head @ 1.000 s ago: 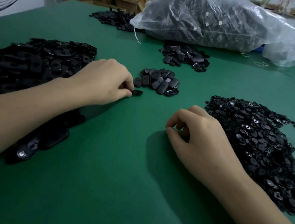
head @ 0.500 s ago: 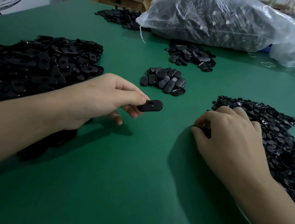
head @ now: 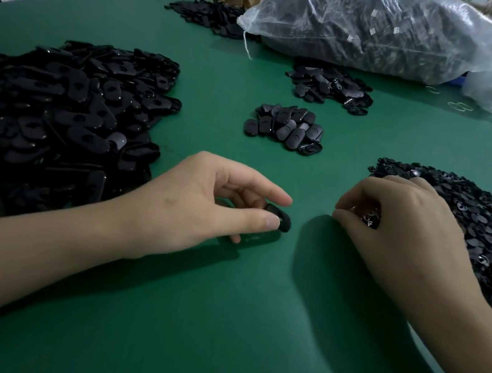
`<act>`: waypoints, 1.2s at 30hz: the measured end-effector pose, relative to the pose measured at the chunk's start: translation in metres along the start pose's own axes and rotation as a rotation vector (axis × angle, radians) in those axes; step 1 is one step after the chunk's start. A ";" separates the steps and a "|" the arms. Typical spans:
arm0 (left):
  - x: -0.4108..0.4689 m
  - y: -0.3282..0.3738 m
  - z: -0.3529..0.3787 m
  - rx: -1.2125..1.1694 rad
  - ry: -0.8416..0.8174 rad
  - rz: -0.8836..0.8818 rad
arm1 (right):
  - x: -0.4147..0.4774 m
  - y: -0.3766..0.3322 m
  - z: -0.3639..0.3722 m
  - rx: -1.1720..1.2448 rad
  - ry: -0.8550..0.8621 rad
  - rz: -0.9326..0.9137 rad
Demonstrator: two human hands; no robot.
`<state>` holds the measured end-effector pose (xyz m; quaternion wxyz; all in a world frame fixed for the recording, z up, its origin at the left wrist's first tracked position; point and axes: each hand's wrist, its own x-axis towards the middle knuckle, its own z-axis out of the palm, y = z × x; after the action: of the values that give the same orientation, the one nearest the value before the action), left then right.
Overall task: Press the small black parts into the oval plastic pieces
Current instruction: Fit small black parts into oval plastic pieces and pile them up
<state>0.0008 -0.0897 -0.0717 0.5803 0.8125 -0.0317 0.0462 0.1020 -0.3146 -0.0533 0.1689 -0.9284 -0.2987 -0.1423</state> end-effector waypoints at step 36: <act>0.002 0.000 0.001 -0.043 -0.001 -0.009 | -0.002 -0.006 -0.001 0.144 0.005 0.075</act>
<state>0.0023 -0.0908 -0.0716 0.5978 0.8000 -0.0294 0.0423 0.0972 -0.3115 -0.0520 0.2409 -0.9241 -0.2729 -0.1163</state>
